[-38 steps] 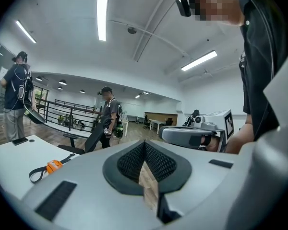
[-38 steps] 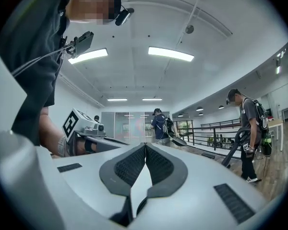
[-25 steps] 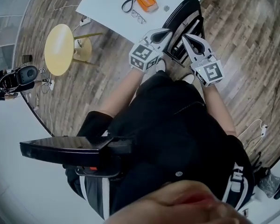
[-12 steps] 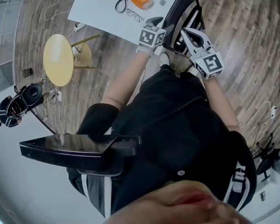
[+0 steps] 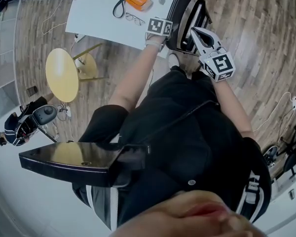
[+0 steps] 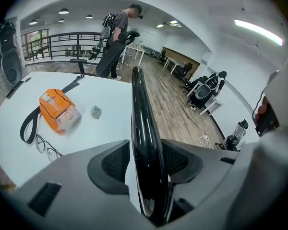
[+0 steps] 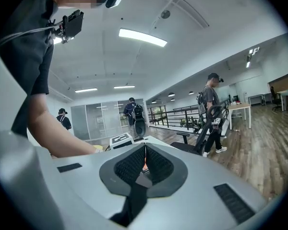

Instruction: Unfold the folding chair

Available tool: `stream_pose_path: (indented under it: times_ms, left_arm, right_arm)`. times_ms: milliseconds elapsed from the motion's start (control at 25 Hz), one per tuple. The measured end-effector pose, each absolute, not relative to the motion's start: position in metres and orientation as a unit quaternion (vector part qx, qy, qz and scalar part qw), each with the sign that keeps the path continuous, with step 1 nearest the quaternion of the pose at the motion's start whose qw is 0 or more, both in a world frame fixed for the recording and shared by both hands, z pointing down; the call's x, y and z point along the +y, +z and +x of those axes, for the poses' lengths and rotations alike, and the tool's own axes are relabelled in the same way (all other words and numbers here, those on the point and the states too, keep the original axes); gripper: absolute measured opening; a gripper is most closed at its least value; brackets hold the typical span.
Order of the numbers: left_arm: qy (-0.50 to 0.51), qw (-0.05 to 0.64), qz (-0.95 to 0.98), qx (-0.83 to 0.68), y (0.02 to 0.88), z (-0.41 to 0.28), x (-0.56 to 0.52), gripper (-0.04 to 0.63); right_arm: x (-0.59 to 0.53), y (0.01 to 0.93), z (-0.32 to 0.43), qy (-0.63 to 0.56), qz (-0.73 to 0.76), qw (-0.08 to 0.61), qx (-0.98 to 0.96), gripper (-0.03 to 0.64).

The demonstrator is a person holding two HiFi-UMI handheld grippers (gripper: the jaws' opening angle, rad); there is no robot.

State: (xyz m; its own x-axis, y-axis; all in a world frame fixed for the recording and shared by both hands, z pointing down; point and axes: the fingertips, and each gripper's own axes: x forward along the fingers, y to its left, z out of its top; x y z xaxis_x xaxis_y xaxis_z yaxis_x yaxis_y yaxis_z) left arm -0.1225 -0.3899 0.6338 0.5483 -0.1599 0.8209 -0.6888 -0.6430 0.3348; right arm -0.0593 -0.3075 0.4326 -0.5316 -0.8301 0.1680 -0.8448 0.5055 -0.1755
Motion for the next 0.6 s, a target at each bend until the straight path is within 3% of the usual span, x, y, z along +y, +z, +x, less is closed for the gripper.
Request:
stream_pose_path:
  times_ms: [120,480,600]
  left_arm:
    - [0.401,0.339,0.812,-0.254,0.637,-0.119,-0.389,0.106]
    - [0.402,0.350,0.803,-0.268,0.632,-0.105,-0.375,0.089]
    - [0.393,0.345,0.811,-0.262,0.624,-0.087,-0.364,0.087]
  right_arm:
    - [-0.310,0.443,-0.049,0.131,0.501,0.044,-0.854,0.008]
    - [-0.310,0.533,-0.004,0.265,0.551,0.086,-0.787,0.011]
    - [-0.310,0.583,0.008,0.315,0.563,0.114,-0.756,0.059]
